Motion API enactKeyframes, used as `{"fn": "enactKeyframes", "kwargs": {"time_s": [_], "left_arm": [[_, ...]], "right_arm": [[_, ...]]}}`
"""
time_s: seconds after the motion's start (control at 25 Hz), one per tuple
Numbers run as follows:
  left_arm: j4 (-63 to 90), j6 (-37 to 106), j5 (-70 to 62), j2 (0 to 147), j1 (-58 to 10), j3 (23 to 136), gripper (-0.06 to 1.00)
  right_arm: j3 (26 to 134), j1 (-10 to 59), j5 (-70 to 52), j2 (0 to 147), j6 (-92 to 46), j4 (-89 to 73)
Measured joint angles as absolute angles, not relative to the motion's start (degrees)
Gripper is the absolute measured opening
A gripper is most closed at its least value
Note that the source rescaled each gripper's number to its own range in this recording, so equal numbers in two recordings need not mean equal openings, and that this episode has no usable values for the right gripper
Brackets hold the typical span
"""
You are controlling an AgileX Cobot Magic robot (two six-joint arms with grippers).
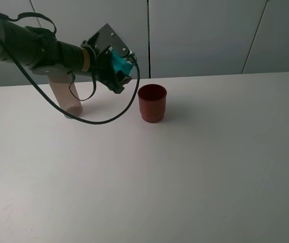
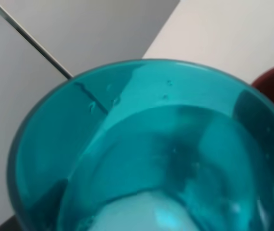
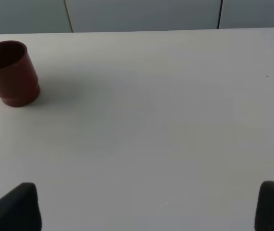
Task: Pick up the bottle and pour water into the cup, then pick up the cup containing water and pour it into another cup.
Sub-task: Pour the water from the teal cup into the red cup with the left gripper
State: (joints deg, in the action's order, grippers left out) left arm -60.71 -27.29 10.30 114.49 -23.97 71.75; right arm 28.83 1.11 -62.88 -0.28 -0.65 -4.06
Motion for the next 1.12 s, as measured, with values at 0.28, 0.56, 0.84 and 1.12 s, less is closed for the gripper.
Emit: {"fn": "enactKeyframes", "kwargs": {"time_s": [0.28, 0.56, 0.84, 1.12], "left_arm": [[-64.64, -29.44, 5.17, 116.12, -25.08, 74.80, 0.20], [-67.46, -29.44, 3.87, 116.32, -26.03, 75.63, 0.20], [-69.68, -29.68, 2.72, 116.32, -26.88, 76.96, 0.20], [-72.55, -29.77, 1.25, 116.32, -28.13, 77.73, 0.20]], "right_arm": [[28.83, 1.11, -62.88, -0.28, -0.65, -4.06], [28.83, 1.11, -62.88, -0.28, -0.65, -4.06], [28.83, 1.11, -62.88, -0.28, -0.65, -4.06], [28.83, 1.11, -62.88, -0.28, -0.65, -4.06]]}}
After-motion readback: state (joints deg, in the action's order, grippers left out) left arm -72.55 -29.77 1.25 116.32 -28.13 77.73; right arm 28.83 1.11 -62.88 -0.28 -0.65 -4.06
